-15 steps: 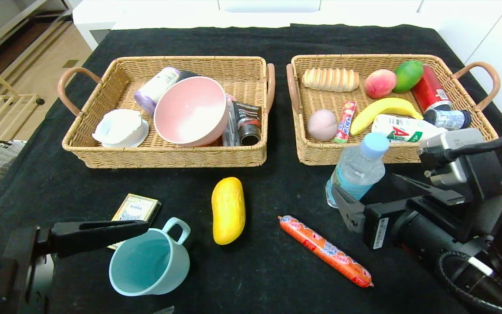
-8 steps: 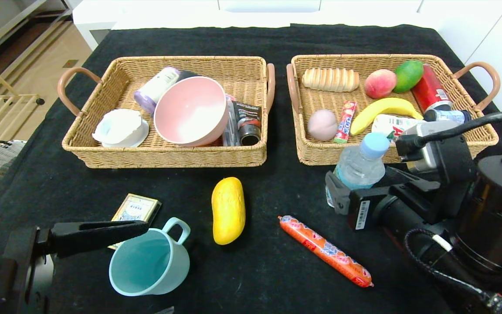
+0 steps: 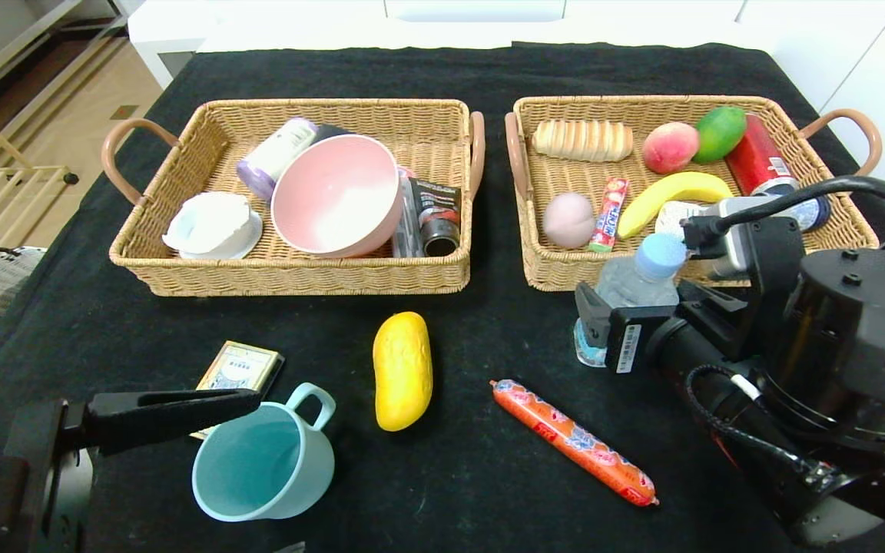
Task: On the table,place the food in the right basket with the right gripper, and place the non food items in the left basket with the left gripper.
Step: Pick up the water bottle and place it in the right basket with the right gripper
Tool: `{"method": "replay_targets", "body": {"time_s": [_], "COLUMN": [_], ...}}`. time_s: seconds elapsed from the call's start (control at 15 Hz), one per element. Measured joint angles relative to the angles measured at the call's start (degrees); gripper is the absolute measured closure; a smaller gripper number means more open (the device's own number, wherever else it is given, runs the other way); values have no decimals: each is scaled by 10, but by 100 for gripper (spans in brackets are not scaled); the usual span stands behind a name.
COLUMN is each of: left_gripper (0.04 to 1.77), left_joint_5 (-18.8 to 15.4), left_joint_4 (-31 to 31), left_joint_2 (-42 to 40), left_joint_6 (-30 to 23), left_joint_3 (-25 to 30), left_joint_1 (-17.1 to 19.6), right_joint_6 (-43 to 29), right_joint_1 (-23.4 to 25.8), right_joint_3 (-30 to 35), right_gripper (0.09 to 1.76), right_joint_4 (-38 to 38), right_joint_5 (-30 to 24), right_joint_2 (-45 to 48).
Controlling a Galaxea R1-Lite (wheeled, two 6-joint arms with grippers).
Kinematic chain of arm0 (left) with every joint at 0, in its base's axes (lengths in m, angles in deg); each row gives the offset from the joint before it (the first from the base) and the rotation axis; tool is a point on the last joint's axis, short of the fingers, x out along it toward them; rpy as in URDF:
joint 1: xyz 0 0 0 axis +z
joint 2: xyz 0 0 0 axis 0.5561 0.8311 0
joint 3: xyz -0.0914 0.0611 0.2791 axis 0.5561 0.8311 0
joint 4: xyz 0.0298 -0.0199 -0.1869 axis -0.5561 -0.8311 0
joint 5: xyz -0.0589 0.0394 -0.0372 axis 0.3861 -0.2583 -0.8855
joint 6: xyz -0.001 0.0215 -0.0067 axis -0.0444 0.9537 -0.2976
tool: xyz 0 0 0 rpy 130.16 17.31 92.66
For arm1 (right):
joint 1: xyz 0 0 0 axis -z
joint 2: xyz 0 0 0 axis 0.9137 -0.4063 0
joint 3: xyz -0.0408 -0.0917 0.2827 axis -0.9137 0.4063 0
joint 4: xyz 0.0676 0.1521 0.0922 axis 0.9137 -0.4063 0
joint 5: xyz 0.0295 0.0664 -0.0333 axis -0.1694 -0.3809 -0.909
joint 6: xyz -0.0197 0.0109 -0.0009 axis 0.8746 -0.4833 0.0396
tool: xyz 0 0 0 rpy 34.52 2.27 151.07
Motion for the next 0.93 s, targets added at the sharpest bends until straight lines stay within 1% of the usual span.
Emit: {"method": "replay_targets", "body": {"time_s": [0.67,0.73,0.8,0.93], "left_gripper": [9,9,9,9], "left_joint_5": [0,-1,0,0], "left_joint_4": [0,0,0,0], "left_joint_2": [-4,-5,-5,-5], "left_joint_6": [0,1,1,1], "left_joint_3": [0,0,0,0], "left_joint_1": [0,0,0,0], "right_joint_6": [-1,-1,-1,-1], "right_joint_1": [10,11,12,12], "right_joint_3": [-5,-5,-5,-4], "right_gripper": [14,26,44,73], "right_joint_4": [18,18,19,18], "right_joint_5": [0,0,0,0], "right_joint_2": [-26,-27,-27,-28]}}
